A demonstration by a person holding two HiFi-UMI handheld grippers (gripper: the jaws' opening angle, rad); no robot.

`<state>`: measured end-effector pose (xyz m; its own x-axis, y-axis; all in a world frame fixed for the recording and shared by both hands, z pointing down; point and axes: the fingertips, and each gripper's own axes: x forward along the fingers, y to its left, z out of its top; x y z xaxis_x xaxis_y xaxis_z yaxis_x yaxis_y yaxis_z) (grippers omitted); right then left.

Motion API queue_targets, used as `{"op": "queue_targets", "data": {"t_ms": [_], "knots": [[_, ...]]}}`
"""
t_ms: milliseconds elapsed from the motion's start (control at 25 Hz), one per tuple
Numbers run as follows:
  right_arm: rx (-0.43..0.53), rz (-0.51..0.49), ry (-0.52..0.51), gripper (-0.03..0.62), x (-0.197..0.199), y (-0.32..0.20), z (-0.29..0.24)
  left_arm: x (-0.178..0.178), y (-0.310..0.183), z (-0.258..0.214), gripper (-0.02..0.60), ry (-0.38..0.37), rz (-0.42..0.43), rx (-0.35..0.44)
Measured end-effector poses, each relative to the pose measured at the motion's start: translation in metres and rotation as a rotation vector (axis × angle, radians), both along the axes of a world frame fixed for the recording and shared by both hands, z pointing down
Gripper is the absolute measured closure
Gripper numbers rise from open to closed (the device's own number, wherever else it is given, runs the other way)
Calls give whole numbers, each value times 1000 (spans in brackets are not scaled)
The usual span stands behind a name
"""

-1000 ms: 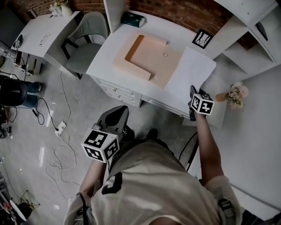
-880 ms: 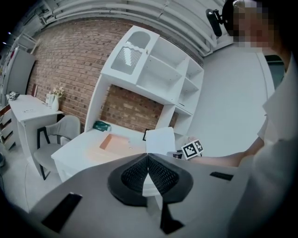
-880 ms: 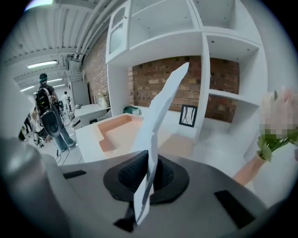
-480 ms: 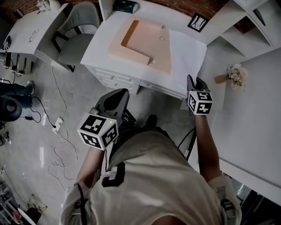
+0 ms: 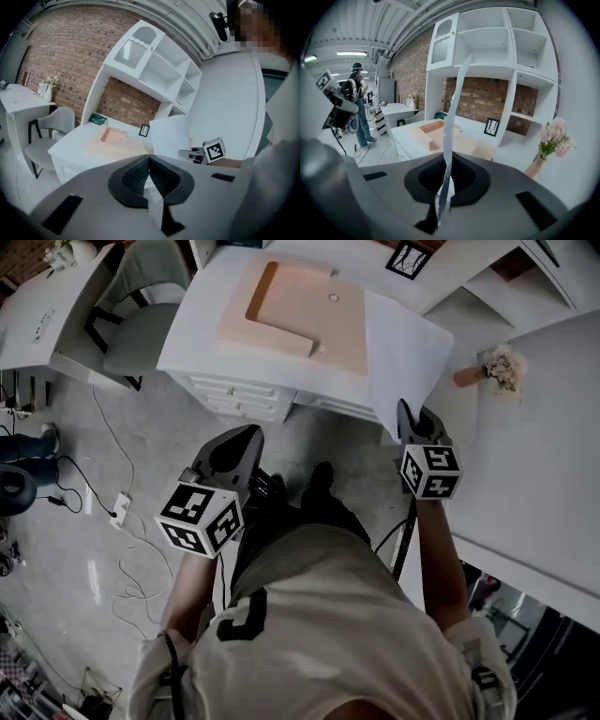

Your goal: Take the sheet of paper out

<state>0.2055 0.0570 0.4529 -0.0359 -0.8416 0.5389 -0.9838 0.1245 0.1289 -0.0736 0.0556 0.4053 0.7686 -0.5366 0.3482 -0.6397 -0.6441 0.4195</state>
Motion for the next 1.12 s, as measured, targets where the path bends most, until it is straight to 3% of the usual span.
{"op": "queue_targets", "data": {"t_ms": [600,1120], "knots": [[43,-76,-68,568,-28,40,-25,-1,11,-21,565,-13,-32,61],[79,-135,-201,568,-16,90,-37,65,68,-25,565,-33,27,66]]}}
